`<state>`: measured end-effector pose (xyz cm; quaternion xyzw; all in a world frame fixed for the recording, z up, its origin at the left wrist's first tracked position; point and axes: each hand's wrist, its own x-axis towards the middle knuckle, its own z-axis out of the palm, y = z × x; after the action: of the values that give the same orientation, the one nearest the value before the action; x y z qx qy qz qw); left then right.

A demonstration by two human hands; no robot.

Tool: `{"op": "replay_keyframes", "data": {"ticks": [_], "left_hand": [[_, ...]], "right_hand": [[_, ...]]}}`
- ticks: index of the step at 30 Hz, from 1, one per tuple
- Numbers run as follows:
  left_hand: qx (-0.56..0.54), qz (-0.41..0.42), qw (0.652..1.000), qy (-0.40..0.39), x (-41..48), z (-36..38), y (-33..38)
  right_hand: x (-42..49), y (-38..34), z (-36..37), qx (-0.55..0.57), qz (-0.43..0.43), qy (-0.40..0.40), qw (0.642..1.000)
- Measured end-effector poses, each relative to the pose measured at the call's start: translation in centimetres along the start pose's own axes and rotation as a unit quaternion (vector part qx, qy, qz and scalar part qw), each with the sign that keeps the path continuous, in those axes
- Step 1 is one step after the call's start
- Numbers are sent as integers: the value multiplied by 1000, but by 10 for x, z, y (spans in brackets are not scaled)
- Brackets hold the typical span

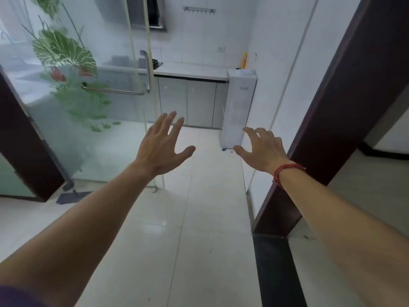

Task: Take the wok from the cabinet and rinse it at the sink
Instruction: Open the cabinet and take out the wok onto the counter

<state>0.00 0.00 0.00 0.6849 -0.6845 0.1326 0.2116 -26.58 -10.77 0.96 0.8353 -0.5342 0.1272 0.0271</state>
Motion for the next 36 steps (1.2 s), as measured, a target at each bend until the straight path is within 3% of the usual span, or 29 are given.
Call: {"op": "replay_keyframes", "data": {"ticks": [11,27,36], "left_hand": [[5,-4,999,-35,132,79,-56],[31,-53,997,-55,348,207,-81],[42,-91,993,-60,440,259,-116]], "right_hand": [[135,34,42,-3,40,-14,999],[400,139,119,13,-2,-44,999],[511,153,155,16,-40,-47,998]]}}
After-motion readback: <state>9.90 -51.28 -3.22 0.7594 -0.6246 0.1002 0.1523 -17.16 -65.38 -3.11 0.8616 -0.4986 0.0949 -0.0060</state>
